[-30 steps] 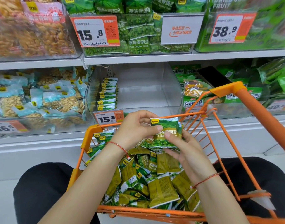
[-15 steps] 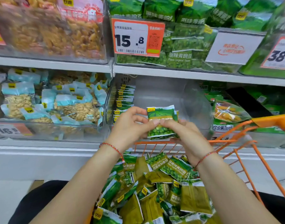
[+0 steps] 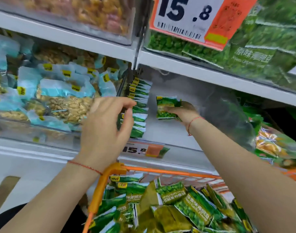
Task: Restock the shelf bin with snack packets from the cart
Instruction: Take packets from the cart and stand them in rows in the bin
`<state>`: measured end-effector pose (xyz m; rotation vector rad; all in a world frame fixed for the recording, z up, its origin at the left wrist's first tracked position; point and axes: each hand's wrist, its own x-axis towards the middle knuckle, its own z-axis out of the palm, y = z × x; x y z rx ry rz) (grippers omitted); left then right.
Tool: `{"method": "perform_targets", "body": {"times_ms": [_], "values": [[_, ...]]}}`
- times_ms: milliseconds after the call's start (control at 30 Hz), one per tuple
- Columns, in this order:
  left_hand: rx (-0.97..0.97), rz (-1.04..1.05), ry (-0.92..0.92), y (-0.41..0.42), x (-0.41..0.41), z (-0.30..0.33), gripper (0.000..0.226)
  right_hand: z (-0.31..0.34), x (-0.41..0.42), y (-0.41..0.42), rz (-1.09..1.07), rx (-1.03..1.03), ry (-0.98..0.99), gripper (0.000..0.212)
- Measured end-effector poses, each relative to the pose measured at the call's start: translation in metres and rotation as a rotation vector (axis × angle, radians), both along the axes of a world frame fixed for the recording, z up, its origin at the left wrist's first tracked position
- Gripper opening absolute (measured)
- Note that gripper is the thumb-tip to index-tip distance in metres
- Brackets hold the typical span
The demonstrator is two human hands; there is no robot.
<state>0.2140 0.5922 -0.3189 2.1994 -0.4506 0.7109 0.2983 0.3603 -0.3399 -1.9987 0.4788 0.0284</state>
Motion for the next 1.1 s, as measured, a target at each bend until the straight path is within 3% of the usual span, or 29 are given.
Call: {"method": "perform_targets", "body": {"times_ms": [233, 333, 500, 633, 767, 967, 1100], "values": [[-0.046, -0.012, 0.013, -0.004, 0.009, -0.003, 0.018, -0.038, 0.060, 0.008, 0.140, -0.082, -0.045, 0.054], [-0.016, -0.043, -0.018, -0.008, 0.008, -0.004, 0.020, -0.053, 0.068, 0.010, 0.105, -0.104, -0.059, 0.059], [-0.130, -0.025, 0.044, -0.011, 0.011, -0.001, 0.020, -0.060, 0.074, 0.006, -0.071, 0.065, -0.063, 0.064], [-0.141, -0.001, 0.062, -0.012, 0.015, -0.001, 0.021, -0.047, 0.077, 0.018, 0.025, 0.009, -0.039, 0.066], [-0.079, -0.009, 0.040, -0.011, 0.015, -0.004, 0.022, -0.048, 0.081, 0.022, -0.032, 0.036, -0.039, 0.077], [-0.059, -0.039, 0.036, -0.008, 0.016, -0.005, 0.021, -0.049, 0.072, 0.016, -0.105, 0.133, -0.134, 0.076], [-0.043, -0.032, 0.029, -0.007, 0.017, -0.005, 0.020, -0.048, 0.069, 0.015, -0.046, 0.167, -0.106, 0.053]]}}
